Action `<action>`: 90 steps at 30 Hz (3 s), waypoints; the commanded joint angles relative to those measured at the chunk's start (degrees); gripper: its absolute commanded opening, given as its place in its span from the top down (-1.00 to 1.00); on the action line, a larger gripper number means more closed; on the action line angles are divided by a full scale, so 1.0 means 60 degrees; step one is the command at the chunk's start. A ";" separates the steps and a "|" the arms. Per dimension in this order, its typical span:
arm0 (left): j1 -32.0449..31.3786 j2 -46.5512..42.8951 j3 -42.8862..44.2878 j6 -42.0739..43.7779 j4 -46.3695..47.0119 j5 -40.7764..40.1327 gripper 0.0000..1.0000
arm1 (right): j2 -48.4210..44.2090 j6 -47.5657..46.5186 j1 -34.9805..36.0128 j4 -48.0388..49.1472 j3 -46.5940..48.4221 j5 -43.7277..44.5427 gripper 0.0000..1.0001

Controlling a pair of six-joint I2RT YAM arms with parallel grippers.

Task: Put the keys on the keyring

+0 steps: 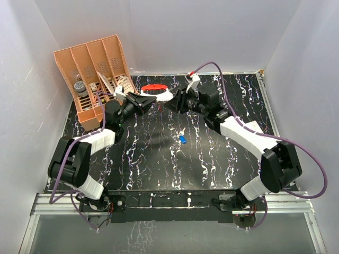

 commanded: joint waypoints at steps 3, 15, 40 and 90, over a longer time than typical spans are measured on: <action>0.0021 -0.1328 -0.0285 0.0025 -0.1066 -0.1490 1.00 | -0.0224 -0.0293 0.0155 0.1440 -0.0989 0.0834 0.34; -0.0003 -0.1425 -0.0370 -0.0784 -0.0883 -0.1987 1.00 | -0.0164 -0.1509 0.1139 0.3975 -0.2457 0.2391 0.23; -0.0060 -0.0930 -0.0480 -0.1709 0.0289 -0.1327 1.00 | 0.0541 -0.1205 0.1420 0.2411 0.0086 0.1992 0.45; -0.0054 -0.0405 -0.0291 -0.2253 0.1360 -0.0291 1.00 | 0.0890 -0.1211 0.0929 0.2780 0.0104 0.1648 0.56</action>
